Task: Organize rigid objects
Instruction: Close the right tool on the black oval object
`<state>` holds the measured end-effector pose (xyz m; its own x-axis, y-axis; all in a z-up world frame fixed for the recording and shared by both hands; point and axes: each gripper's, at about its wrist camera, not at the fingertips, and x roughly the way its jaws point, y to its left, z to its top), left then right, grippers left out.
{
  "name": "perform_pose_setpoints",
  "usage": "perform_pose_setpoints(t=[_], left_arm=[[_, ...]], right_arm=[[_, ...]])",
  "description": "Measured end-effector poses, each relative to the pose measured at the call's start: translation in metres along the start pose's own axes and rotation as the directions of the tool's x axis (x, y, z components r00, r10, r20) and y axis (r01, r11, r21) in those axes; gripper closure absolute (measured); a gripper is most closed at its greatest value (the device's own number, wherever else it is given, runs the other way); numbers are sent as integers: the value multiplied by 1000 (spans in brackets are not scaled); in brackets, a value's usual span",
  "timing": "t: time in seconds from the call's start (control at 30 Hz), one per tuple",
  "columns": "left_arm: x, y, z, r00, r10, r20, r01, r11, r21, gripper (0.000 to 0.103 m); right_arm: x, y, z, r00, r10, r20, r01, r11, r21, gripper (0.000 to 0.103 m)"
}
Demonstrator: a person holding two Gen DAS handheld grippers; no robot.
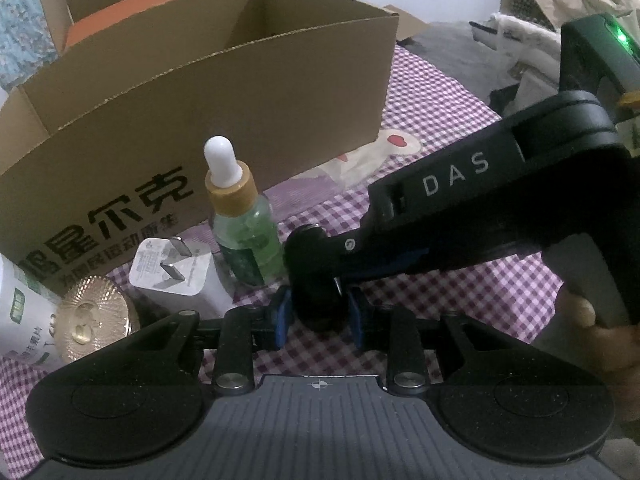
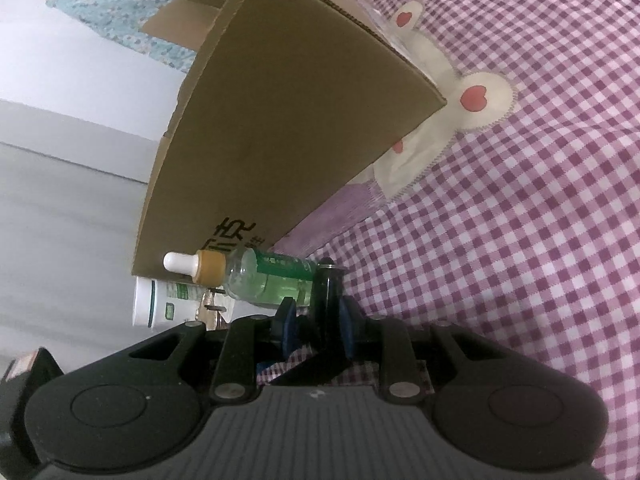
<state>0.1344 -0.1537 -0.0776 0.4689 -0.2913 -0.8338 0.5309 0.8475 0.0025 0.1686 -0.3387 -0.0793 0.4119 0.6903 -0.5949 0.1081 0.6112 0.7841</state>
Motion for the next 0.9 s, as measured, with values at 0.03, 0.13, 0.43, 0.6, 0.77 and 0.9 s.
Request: perform_pose_setpoints(t=[0.03,0.13,0.43,0.6,0.77,0.9], left_arm=[[-1,-1,-1,1000,-6,-1,6,1000,1,74],[-5,-5,-4,1000,-25,-5,25,1000,12,74],[-4,-12,-5,999,-39,-3,39,999,18,74],[-8,-13,-8,998,-61,-3,61,998,17,75],[-14,-16,-9,998,-69,10,69,997,30,75],[-22,-18,-13,997,-77,19,76,997,29,76]], right_arm=[[0,0,-1,1000,-1,-2,1,1000,-4,77],[-1,0,-6,1000,4,-5,-4,1000,2,77],[-6,-4,-9,1000,2,12,-2,1000,2,78],[-8,3,-16,999,-24,23,25,999,-22,84],[-15,-1,-23,999,-16,37,17,1000,-19,84],[-23,2,-26,999,-20,50,22,999,-40,85]])
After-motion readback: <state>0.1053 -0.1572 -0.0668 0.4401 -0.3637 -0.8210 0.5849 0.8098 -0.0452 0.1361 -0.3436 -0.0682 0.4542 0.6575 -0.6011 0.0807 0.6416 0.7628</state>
